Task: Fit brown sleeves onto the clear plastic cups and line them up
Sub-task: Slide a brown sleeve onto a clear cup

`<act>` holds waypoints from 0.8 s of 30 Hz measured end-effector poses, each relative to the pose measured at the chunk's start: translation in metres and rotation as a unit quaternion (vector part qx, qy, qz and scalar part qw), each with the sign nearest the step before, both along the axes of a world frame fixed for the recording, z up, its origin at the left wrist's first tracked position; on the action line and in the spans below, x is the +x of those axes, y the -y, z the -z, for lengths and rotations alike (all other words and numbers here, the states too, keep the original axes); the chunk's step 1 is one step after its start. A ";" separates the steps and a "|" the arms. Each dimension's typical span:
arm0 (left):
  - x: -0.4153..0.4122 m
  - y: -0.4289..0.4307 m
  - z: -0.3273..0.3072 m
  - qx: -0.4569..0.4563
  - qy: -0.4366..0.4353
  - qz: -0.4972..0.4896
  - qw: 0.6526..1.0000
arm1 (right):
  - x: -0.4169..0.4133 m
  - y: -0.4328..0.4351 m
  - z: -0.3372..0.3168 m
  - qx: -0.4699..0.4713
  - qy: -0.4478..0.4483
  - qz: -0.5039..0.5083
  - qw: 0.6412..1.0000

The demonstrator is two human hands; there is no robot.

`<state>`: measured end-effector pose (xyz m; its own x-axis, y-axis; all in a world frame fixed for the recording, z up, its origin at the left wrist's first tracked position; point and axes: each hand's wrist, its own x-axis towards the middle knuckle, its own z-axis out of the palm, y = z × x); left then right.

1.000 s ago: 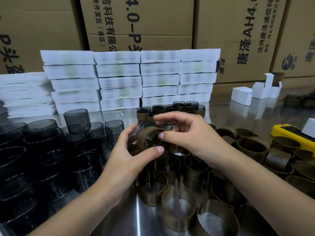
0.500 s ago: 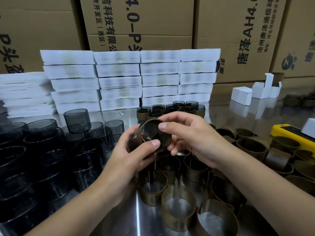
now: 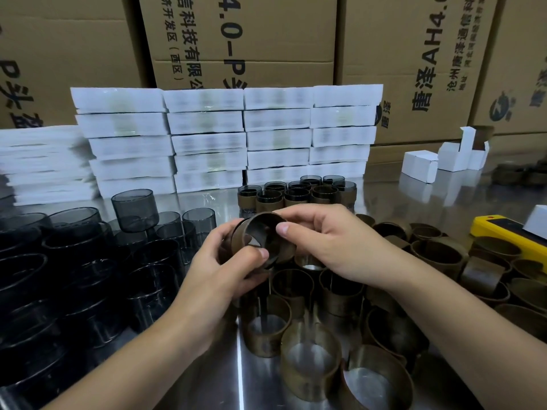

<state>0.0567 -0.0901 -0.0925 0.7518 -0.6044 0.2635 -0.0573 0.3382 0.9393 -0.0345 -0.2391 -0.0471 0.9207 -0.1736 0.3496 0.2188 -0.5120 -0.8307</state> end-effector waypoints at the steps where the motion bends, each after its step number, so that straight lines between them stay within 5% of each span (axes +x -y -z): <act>1: 0.000 0.000 0.001 0.000 -0.004 0.002 1.000 | 0.000 0.000 0.000 -0.025 0.001 0.010 1.000; 10: 0.000 0.000 0.001 0.011 0.011 0.007 1.000 | 0.000 -0.002 0.001 -0.123 0.018 0.037 0.992; 24: 0.003 -0.003 -0.002 0.020 0.022 0.033 0.999 | 0.000 0.013 0.000 -0.070 0.020 0.005 0.997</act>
